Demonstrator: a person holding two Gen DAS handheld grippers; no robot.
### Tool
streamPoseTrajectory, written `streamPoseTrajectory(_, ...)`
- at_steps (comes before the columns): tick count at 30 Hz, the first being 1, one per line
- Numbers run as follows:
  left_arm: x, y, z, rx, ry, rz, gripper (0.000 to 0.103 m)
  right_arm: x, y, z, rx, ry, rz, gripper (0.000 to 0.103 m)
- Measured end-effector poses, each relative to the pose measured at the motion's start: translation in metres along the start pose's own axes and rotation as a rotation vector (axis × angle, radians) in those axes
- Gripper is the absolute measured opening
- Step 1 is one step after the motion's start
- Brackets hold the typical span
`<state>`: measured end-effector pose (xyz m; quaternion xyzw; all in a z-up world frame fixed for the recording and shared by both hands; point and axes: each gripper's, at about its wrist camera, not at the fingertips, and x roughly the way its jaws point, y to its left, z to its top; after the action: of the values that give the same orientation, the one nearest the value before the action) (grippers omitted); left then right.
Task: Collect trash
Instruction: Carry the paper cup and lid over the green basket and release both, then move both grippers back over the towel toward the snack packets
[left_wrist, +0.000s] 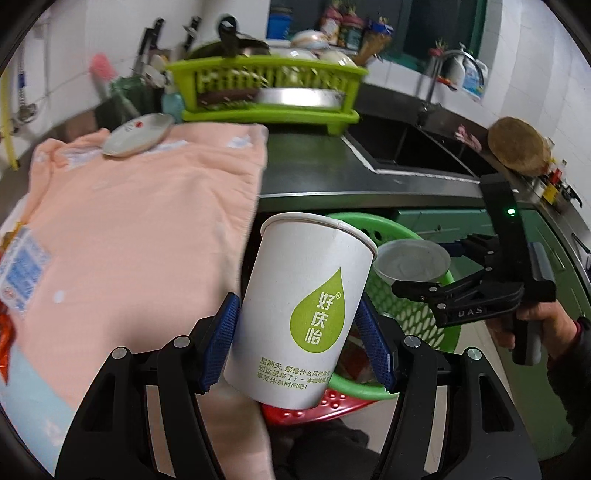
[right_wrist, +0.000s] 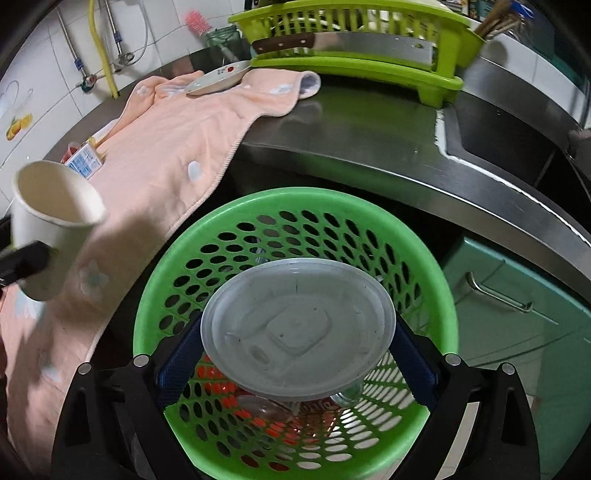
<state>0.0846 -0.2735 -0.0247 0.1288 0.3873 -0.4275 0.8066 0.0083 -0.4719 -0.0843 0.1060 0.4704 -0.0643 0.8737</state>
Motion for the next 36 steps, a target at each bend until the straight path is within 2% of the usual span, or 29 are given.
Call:
streamPoseTrajectory(9, 0.051, -0.03, 0.009, 0.01, 0.086, -0.02, 0.063, -0.01, -0.024, -0.012, 0.064, -0.035, 0.016, 0.093)
streamPoseTrajectory(17, 0.076, -0.042, 0.012, 0.025, 0.139, -0.004, 0.066, -0.028, -0.025, -0.019, 0.049, -0.079, 0.02, 0.093)
streamPoseTrajectory(20, 0.078, -0.044, 0.012, 0.033, 0.141, 0.009, 0.067, -0.031, -0.024, -0.021, 0.051, -0.088, 0.029, 0.093)
streamPoseTrajectory(24, 0.074, -0.044, 0.01, 0.03, 0.133, 0.008, 0.076, -0.034, -0.021, -0.022, 0.044, -0.094, 0.03, 0.093)
streamPoseTrajectory(30, 0.064, -0.037, 0.006, 0.016, 0.12, 0.013, 0.076, -0.039, -0.012, -0.021, 0.034, -0.104, 0.035, 0.093)
streamPoseTrajectory(36, 0.036, -0.018, -0.004, -0.01, 0.086, 0.043, 0.076, -0.045, 0.002, -0.018, 0.016, -0.118, 0.046, 0.093)
